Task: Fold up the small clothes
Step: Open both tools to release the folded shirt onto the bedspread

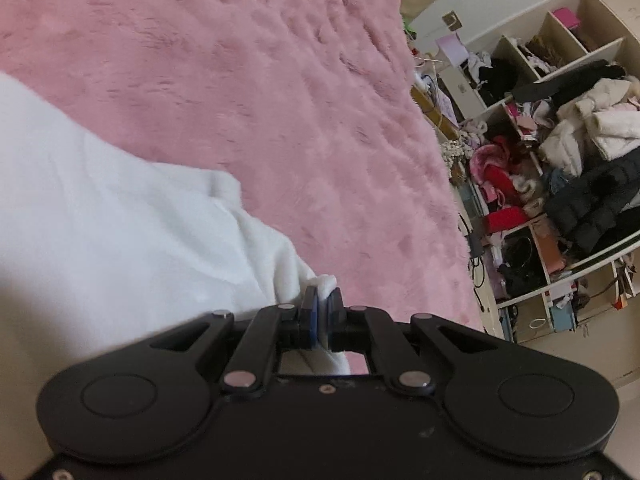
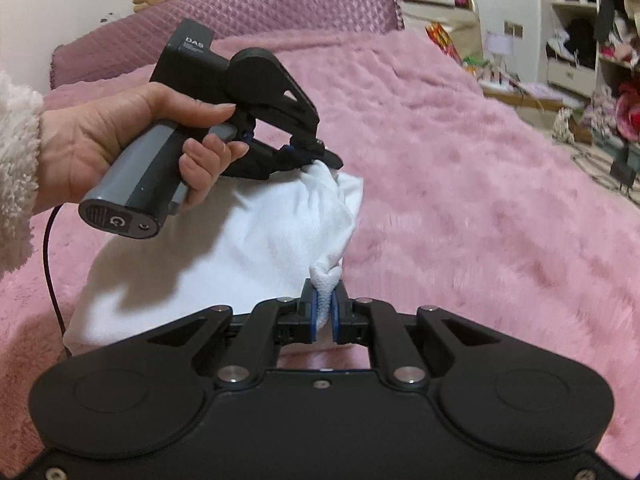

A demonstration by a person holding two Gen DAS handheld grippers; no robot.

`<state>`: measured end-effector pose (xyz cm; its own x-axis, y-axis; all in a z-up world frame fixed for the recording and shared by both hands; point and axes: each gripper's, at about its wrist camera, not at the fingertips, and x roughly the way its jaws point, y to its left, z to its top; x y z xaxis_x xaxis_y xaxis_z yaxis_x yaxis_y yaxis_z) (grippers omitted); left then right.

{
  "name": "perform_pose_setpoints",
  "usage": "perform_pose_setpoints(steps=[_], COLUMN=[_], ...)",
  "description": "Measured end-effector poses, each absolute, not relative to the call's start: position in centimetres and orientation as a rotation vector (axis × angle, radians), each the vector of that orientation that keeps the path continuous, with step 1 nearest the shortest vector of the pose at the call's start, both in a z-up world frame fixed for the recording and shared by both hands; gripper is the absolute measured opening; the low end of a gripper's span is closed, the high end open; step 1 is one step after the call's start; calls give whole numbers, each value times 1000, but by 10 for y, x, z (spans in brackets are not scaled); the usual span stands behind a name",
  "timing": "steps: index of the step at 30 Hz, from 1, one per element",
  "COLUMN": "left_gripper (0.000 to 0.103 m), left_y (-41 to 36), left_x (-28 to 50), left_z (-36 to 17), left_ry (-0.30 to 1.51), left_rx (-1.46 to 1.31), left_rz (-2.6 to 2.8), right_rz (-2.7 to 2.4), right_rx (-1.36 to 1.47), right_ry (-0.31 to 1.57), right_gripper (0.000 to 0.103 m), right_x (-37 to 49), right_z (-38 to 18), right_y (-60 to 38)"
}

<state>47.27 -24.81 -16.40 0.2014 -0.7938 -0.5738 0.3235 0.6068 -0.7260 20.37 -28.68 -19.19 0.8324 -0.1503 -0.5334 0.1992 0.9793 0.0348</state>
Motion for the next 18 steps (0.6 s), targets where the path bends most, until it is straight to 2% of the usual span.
perform_pose_setpoints(steps=[9, 11, 12, 13, 14, 16, 18], left_gripper=[1, 1, 2, 6, 19, 40, 40], left_y=[-259, -266, -268, -269, -270, -269, -266], left_x=[470, 472, 471, 471, 471, 470, 463], left_z=[-164, -167, -165, -162, -155, -137, -110], left_ry=[1097, 1120, 1116, 1108, 1090, 1040, 979], left_rx=[-509, -452, -428, -428, -449, -476, -461], left_rz=[-879, -856, -855, -858, -881, -912, -963], right_rz=[-213, -224, -243, -250, -244, -240, -229], right_rx=[78, 68, 76, 90, 109, 143, 167], right_ry=[611, 621, 612, 600, 593, 577, 531], right_gripper=[6, 17, 31, 39, 39, 38, 38], right_x=[207, 208, 207, 205, 203, 201, 197], right_z=[-193, -195, -194, -192, -189, -182, -170], right_y=[-281, -282, -284, -287, -291, -300, -308])
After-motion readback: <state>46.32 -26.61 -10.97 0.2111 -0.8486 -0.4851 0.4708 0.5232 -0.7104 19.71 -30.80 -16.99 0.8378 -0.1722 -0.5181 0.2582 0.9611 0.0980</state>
